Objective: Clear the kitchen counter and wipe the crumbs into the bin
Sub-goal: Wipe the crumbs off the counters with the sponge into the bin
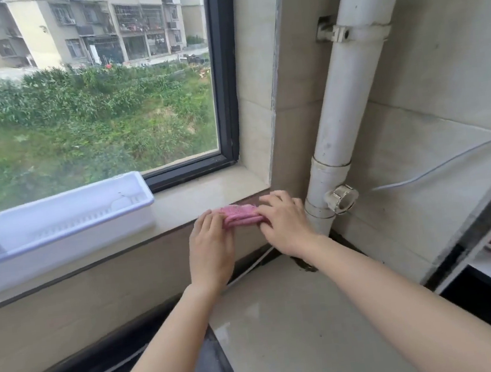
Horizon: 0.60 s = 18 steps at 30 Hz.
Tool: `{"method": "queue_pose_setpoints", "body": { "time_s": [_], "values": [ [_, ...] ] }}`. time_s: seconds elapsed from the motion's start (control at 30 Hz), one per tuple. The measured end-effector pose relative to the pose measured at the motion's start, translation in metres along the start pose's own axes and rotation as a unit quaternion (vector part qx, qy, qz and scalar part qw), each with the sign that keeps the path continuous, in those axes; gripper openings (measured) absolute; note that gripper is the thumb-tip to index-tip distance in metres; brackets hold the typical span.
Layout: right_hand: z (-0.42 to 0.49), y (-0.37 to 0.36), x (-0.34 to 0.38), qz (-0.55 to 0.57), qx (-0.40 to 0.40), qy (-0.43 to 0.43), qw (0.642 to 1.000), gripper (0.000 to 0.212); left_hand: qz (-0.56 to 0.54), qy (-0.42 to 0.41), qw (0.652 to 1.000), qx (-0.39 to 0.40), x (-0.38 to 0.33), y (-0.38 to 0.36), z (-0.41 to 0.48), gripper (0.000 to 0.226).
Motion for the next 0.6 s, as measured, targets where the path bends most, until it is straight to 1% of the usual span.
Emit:
{"method": "queue_pose_setpoints", "body": {
  "time_s": [0.07,0.13,0.17,0.23,0.3,0.33,0.37,0.4,0.5,0.57,0.6],
  "values": [
    [-0.036,0.013,-0.011,0.048,0.006,-0.045,0.998,0.025,-0.072,0.034,0.996,0.051,-0.024,-0.004,-0.027,0.012],
    [-0.073,0.024,-0.024,0.105,0.021,-0.102,0.989,0.009,-0.140,0.077,0.982,0.096,-0.050,-0.009,-0.057,0.011],
    [-0.096,0.031,-0.031,0.148,0.032,-0.145,0.978,0.011,-0.166,0.101,0.974,0.117,-0.067,-0.011,-0.073,0.010],
    [-0.143,0.046,-0.047,0.265,0.051,-0.234,0.934,0.010,-0.224,0.158,0.948,0.164,-0.100,-0.013,-0.101,0.010],
    [-0.190,0.063,-0.062,0.364,0.051,-0.299,0.881,0.007,-0.303,0.219,0.903,0.211,-0.129,-0.015,-0.127,0.013],
    [-0.214,0.072,-0.068,0.406,0.039,-0.324,0.854,0.005,-0.337,0.243,0.879,0.236,-0.145,-0.015,-0.138,0.017],
    [-0.248,0.084,-0.076,0.440,0.025,-0.345,0.829,0.006,-0.367,0.259,0.854,0.262,-0.167,-0.014,-0.154,0.020],
    [-0.268,0.091,-0.080,0.477,0.014,-0.354,0.804,0.012,-0.395,0.273,0.830,0.283,-0.180,-0.014,-0.164,0.021],
    [-0.355,0.120,-0.101,0.522,-0.044,-0.382,0.761,0.024,-0.460,0.260,0.758,0.382,-0.238,-0.015,-0.210,0.015],
    [-0.432,0.145,-0.113,0.533,-0.110,-0.410,0.732,0.030,-0.479,0.223,0.715,0.458,-0.294,-0.011,-0.252,0.014],
    [-0.445,0.146,-0.116,0.537,-0.124,-0.418,0.723,0.031,-0.489,0.214,0.701,0.472,-0.302,-0.010,-0.259,0.013]
  ]
}}
Point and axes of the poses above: each hand's wrist, its own z-axis towards the middle knuckle, its own y-axis out of the back of the hand, x = y × z, the point moved 2 cm from there along z, towards the middle knuckle, and after that the axes turned 8 degrees about z, right-handed, at the moved point
